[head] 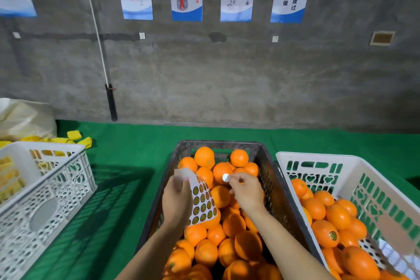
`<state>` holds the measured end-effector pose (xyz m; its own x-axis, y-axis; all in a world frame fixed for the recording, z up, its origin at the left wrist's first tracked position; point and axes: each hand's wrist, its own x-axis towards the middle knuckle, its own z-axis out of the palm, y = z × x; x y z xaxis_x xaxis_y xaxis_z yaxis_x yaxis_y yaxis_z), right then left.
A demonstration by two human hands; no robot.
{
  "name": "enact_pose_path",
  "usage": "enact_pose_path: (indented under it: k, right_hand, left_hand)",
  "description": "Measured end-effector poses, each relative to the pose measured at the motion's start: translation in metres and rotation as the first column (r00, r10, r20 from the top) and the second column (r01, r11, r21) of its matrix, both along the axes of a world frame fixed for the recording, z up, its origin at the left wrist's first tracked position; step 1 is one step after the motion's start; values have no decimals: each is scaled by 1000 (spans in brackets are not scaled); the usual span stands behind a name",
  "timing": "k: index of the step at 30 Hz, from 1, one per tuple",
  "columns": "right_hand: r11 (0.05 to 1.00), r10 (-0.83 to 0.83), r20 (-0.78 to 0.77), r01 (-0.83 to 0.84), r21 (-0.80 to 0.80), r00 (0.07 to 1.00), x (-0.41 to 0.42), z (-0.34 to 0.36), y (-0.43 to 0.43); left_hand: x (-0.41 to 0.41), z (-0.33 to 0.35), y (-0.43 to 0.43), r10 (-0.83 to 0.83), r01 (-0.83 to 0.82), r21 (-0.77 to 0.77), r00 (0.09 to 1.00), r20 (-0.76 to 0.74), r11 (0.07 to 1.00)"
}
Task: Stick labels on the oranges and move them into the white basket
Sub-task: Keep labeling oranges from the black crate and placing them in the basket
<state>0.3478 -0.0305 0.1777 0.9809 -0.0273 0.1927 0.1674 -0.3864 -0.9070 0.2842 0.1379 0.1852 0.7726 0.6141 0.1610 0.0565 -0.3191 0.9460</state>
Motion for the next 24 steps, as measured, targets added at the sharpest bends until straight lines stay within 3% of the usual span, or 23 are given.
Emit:
enact_pose_path:
  k: [2,4,7,11,16,24]
  right_hand:
    - [966,-12,43,23,-258,999,6,-2,-12]
    - [829,72,39,-38,-558,997,11,-4,-22]
    - [637,214,-194,-288,-715,957,16,-8,-28]
    - [461,247,-463,-523,-716,851,14,-12,-28]
    - [429,279,-484,-559,-710,829,11,-12,-26]
    - [371,316,-629,-703,-607,710,7,-16,-22]
  left_hand:
    - [0,0,1,19,-18,-27,1000,22,999]
    - [0,1,1,30,-28,-42,999,46,999]
    - [1,1,1,41,-38,-51,998,57,998]
    - [4,0,2,17,-14,-66,999,44,998]
    - [3,-1,2,5,-5,-44,1000,16,999]
    - [3,-1,0,-8,7,-17,1000,-17,1000]
